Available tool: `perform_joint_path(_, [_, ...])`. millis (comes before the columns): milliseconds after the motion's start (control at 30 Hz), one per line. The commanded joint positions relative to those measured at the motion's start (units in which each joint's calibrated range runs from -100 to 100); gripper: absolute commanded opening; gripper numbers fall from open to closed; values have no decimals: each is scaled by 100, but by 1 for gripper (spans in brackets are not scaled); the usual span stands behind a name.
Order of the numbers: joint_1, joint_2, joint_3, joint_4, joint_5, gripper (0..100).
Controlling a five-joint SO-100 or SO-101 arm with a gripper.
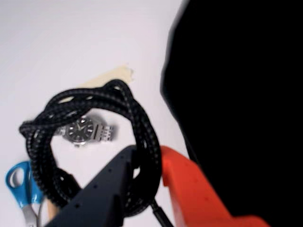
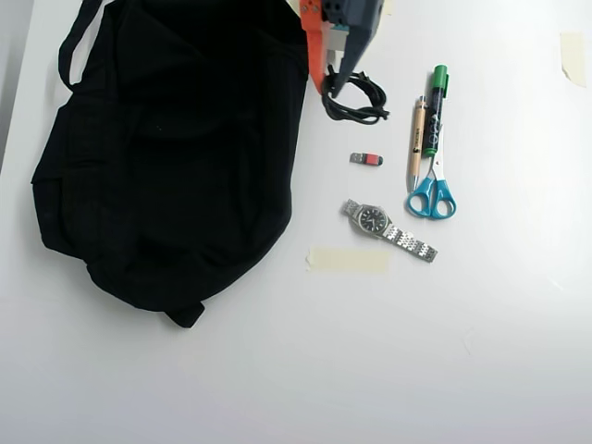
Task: Put the usbc cable into the black bag
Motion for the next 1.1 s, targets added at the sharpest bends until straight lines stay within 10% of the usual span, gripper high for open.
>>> perform_joint_path(0, [1101,-46,-212,-103,139,2])
perform_joint_path(367, [3210,-21,-114,-955,149,2])
perform_joint_path(667, [2791,2286,650,-3617,-354,3])
perform_joint_path(833, [2761,2195,632,-3634,-365,33])
perform_joint_path(933, [2282,1589,632,-3625,-166,1])
perform_joint_path(1067, [-253,-834,2034,-3117,186,2])
